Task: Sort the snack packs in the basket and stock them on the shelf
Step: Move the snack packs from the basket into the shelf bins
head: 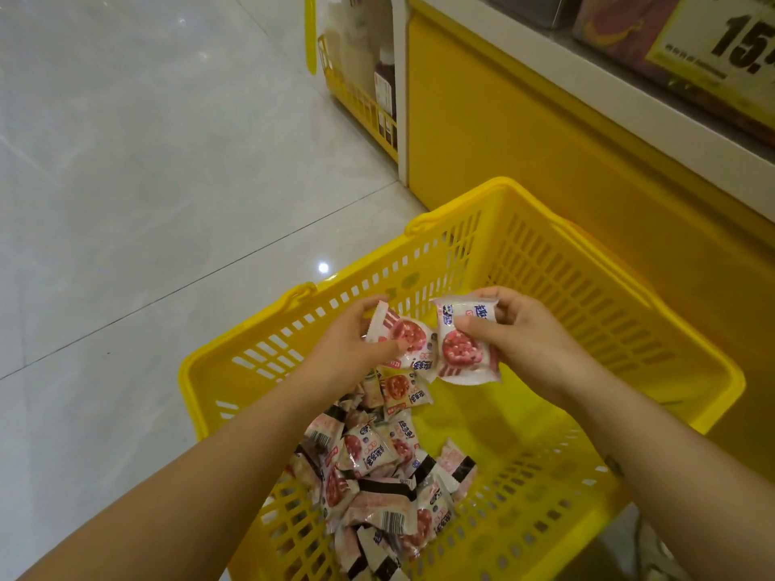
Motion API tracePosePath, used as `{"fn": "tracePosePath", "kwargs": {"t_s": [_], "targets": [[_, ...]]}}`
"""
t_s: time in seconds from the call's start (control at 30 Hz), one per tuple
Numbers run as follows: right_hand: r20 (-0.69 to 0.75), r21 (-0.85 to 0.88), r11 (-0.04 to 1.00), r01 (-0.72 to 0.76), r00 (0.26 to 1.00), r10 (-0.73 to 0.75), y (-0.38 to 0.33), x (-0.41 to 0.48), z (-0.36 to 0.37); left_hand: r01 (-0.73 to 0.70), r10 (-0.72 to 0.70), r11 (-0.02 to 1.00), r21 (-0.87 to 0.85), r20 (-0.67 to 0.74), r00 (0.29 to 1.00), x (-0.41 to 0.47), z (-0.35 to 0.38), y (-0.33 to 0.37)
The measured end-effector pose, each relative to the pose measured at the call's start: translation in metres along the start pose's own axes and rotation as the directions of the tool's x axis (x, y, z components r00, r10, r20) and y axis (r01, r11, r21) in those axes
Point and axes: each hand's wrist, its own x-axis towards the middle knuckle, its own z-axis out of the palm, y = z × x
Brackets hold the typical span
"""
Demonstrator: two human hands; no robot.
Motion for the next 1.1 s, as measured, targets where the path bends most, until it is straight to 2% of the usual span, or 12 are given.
{"fn": "tracePosePath", "kwargs": {"t_s": [0.1, 0.2, 0.33, 0.4, 0.6, 0.7, 0.8, 0.87, 0.93, 1.0, 1.07, 1.1], "targets": [[-0.137, 0.094, 0.995, 0.044, 0.99, -0.031, 0.002, -0.001, 0.013, 0.128, -0.124, 0.965, -0.231, 0.031, 0.992, -0.002, 0.008, 0.004], [-0.215, 0.106, 0.991, 0.083, 0.975, -0.059, 0.004, -0.005, 0.019, 0.224, -0.194, 0.869, -0.442, 0.112, 0.975, -0.004, 0.017, 0.008], [-0.227, 0.008, 0.998, 0.058, 0.972, -0.055, 0.007, -0.007, 0.018, 0.252, -0.217, 0.741, -0.622, 0.133, 0.967, -0.004, 0.023, 0.013], [-0.182, -0.073, 0.997, 0.015, 0.983, -0.028, 0.008, -0.006, 0.017, 0.236, -0.222, 0.72, -0.652, 0.105, 0.969, -0.004, 0.021, 0.014], [-0.085, -0.265, 0.964, 0.022, 0.995, -0.046, 0.011, 0.001, 0.012, 0.31, -0.22, 0.805, -0.506, 0.23, 0.948, -0.004, 0.009, 0.013], [-0.022, -0.325, 0.943, 0.073, 0.996, -0.085, 0.013, 0.007, 0.018, 0.259, -0.165, 0.915, -0.309, 0.299, 0.94, -0.005, 0.004, 0.013], [-0.006, -0.288, 0.956, 0.054, 0.998, -0.059, 0.016, 0.019, 0.028, 0.176, -0.141, 0.973, -0.151, 0.215, 0.966, -0.001, -0.002, 0.009], [-0.065, -0.163, 0.986, -0.045, 0.997, 0.035, 0.02, 0.033, 0.029, 0.089, -0.078, 0.991, -0.098, 0.112, 0.991, 0.001, -0.009, 0.004], [-0.125, -0.207, 0.965, -0.159, 0.983, 0.135, 0.033, 0.049, 0.024, -0.033, 0.033, 0.999, 0.005, 0.001, 0.999, -0.001, -0.017, -0.002], [-0.114, -0.427, 0.867, -0.256, 0.967, 0.23, 0.057, 0.06, 0.018, -0.215, 0.248, 0.941, 0.261, -0.102, 0.963, -0.004, -0.024, -0.009], [-0.066, -0.587, 0.743, -0.321, 0.934, 0.351, 0.085, 0.064, 0.014, -0.357, 0.493, 0.764, 0.538, -0.13, 0.86, -0.007, -0.026, -0.014], [-0.042, -0.637, 0.697, -0.33, 0.917, 0.396, 0.098, 0.065, 0.013, -0.386, 0.559, 0.708, 0.591, -0.134, 0.819, -0.008, -0.026, -0.015]]}}
